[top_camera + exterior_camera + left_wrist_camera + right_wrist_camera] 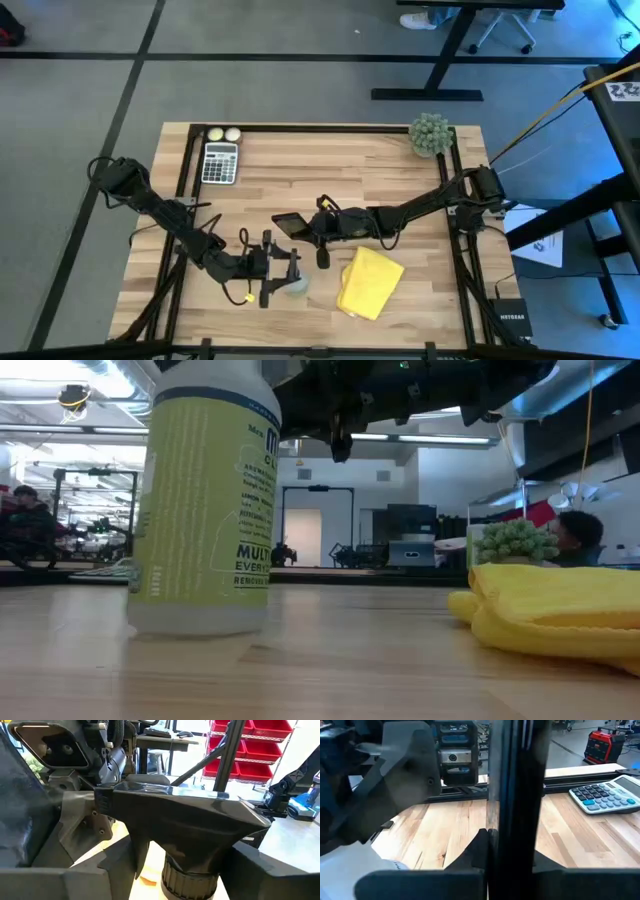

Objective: Apply microfiber cloth
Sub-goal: Spray the front of the black cellphone with green spray bottle

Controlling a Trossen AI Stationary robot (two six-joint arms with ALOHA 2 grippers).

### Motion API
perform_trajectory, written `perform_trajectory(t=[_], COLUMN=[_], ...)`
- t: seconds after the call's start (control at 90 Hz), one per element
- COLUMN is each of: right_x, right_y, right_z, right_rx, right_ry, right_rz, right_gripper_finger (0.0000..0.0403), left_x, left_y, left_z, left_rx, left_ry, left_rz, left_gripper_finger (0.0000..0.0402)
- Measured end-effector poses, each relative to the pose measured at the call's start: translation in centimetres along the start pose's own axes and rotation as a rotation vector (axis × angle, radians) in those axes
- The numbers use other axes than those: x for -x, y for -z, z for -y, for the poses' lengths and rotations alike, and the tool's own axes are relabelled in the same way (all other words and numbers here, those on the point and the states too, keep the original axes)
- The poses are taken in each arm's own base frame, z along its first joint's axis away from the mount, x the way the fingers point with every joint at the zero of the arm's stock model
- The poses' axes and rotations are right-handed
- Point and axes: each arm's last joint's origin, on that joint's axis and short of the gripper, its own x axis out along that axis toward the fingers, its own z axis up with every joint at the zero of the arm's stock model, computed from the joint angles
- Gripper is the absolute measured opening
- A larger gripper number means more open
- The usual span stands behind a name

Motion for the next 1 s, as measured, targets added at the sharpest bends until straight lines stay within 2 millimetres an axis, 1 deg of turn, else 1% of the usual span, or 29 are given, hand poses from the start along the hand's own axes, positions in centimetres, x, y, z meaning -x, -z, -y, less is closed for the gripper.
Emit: perform_trajectory(t=[0.222, 0.411, 0.556, 0.767, 1.0], right_x=[0.0, 0.0, 0.5, 1.6, 3.0], right_y=[0.0, 0.1, -0.3, -1.7, -3.5], right_z=[0.0, 0.0, 0.2, 0.8, 1.6], right_rx=[0.008, 0.02, 0.038, 0.058, 0.055], right_ry=[0.0, 0.003, 0.031, 0.057, 0.076], right_rz=[-0.002, -0.018, -0.045, -0.068, -0.072], right_gripper_finger=[0.0007, 0.0007, 0.0007, 0.0007, 0.0007], left_x=[0.0, 0.1, 0.4, 1.9, 4.0], left_y=[0.0, -0.2, -0.9, -2.2, -3.4], left_z=[0.0, 0.1, 0.0, -0.2, -0.7], left_rx=[-0.013, -0.016, -0.005, 0.004, 0.032], left_ry=[0.004, 0.02, 0.027, 0.05, 0.074], left_rz=[0.0, 0.011, 0.024, 0.006, -0.044], left_gripper_finger=[0.0235, 0.0267, 0.0292, 0.0313, 0.0316])
